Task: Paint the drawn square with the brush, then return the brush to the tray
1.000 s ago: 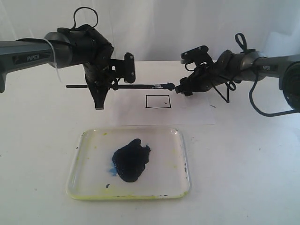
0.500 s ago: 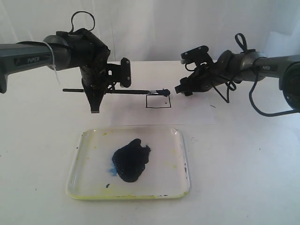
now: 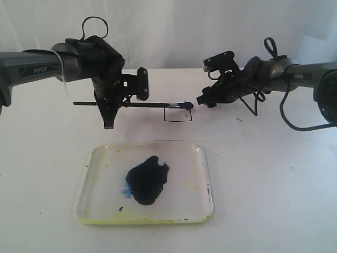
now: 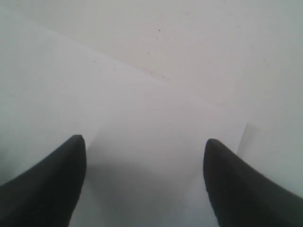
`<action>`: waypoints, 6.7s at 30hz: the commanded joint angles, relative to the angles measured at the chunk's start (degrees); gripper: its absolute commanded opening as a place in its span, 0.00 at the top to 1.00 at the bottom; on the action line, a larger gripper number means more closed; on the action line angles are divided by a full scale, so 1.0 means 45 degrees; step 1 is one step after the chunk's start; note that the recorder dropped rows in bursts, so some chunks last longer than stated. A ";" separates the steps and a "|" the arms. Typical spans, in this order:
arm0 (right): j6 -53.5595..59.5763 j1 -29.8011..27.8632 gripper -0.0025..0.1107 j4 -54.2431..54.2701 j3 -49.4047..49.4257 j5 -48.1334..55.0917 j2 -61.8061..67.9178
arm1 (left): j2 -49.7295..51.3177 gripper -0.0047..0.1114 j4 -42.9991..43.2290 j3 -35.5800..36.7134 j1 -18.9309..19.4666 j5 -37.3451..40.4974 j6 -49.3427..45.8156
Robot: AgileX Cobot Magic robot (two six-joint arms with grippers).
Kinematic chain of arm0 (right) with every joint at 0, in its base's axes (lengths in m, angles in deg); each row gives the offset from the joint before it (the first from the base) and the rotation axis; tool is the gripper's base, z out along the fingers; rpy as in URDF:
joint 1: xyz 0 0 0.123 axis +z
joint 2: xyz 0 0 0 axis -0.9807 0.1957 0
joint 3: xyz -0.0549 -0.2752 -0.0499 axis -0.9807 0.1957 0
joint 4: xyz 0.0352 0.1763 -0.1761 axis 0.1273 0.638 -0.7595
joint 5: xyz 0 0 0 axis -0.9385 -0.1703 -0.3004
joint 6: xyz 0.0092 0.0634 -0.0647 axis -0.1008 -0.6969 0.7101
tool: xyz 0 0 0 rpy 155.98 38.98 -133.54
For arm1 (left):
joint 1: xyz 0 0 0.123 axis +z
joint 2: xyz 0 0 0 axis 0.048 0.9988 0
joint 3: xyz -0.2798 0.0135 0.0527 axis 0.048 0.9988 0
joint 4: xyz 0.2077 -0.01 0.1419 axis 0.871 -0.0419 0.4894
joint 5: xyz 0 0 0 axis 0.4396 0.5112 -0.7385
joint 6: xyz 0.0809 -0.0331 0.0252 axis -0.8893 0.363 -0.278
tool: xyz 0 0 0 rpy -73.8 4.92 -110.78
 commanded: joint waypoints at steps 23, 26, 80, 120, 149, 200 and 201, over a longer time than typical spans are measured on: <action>0.0024 -0.0010 0.40 -0.0022 0.0058 -0.0237 0.0029 | 0.0343 0.96 0.0094 -0.0049 0.0030 0.0333 -0.0612; 0.0024 -0.0010 0.40 -0.0022 0.0058 -0.0291 0.0029 | 0.0343 0.96 0.0245 -0.0049 0.0030 0.0708 -0.0765; -0.0516 0.0024 0.40 0.0006 0.0033 0.1179 -0.0477 | 0.0297 0.96 0.2303 -0.0071 -0.0447 0.1446 -0.0418; -0.1119 0.0024 0.64 -0.0669 0.0005 0.1658 -0.0017 | 0.0297 0.96 0.3129 -0.0071 -0.0482 0.1876 -0.0219; -0.1119 0.0024 0.64 -0.0669 0.0005 0.1560 -0.0017 | -0.0209 0.96 0.3597 -0.0071 -0.0853 0.1965 0.1004; -0.1119 0.0024 0.64 -0.0696 0.0005 0.1510 -0.0017 | 0.0841 0.96 0.2628 -0.1711 -0.0623 0.3100 0.0050; -0.1119 0.0024 0.64 -0.0696 0.0005 0.1510 -0.0017 | 0.0841 0.96 0.2628 -0.1711 -0.0616 0.3154 0.0050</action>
